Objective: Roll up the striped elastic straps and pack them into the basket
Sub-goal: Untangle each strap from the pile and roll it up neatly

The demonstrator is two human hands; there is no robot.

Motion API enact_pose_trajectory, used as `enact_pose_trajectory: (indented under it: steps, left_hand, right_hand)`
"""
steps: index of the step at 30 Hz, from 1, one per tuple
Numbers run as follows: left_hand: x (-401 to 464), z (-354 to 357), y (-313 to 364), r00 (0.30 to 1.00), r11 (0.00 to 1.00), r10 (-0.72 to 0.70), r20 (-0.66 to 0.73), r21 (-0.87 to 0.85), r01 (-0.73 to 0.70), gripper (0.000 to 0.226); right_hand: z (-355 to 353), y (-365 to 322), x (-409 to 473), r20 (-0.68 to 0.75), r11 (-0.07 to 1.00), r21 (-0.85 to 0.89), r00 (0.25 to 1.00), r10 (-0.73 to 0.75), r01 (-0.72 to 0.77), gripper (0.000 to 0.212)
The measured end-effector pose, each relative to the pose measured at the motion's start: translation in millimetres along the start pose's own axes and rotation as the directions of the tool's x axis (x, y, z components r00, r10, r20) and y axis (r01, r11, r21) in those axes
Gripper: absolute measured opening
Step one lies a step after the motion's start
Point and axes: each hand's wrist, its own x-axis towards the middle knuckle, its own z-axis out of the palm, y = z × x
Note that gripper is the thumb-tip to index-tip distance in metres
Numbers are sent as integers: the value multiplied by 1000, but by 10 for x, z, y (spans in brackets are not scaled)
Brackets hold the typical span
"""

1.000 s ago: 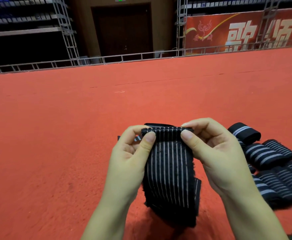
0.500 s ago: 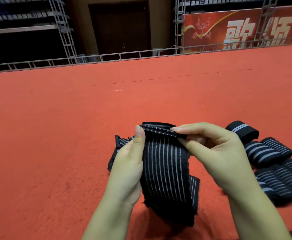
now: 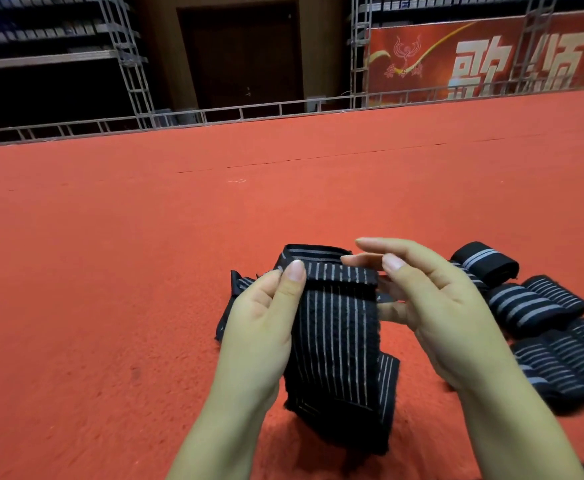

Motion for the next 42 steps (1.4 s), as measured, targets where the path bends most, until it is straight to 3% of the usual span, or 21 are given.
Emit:
enact_pose_trajectory:
  steps: [5,12,15,18,21,30,35,39,42]
  left_hand:
    - [-53,35,14,995,1000,17,102,-1,-17,25]
    - [-11,85,-35,999,999,30,11,22,-30,21]
    - [4,100,-57,999,994,37,-5,100,-37,32]
    - [16,110,-10,1000,997,9,-21,79,-7,20]
    - [35,113,63,999,1000,9,-47,-21,-10,12]
    - [-19,116,112,992,991,-76,-98,-114,65,35]
    - [-15,102,83,984,991,-110,-141,-96,97,34]
    - [0,70,48,982,993,-82,-171,-94,67,31]
    - [-7,67,27,989,996,-44,-138,-85,33,28]
  right_hand:
    - [5,-3,-4,56,979,-202,998,-6,17,20]
    - [106,13,42,-61,945,-294,984,-169,144,17]
    - [149,-26,106,-112,941,-283,968,-226,187,16]
    - [173,-110,150,-142,928,-286,947,-288,239,11]
    - [179,-167,165,-114,881,-373,928,-356,292,12]
    - [113,-9,90,70,785,-467,902,-426,407,19]
    - [63,-3,78,121,845,-419,942,-312,333,19]
    - [76,-17,35,154,974,-195,984,-90,119,13]
    - [114,5,33,139,997,-60,988,61,-53,27]
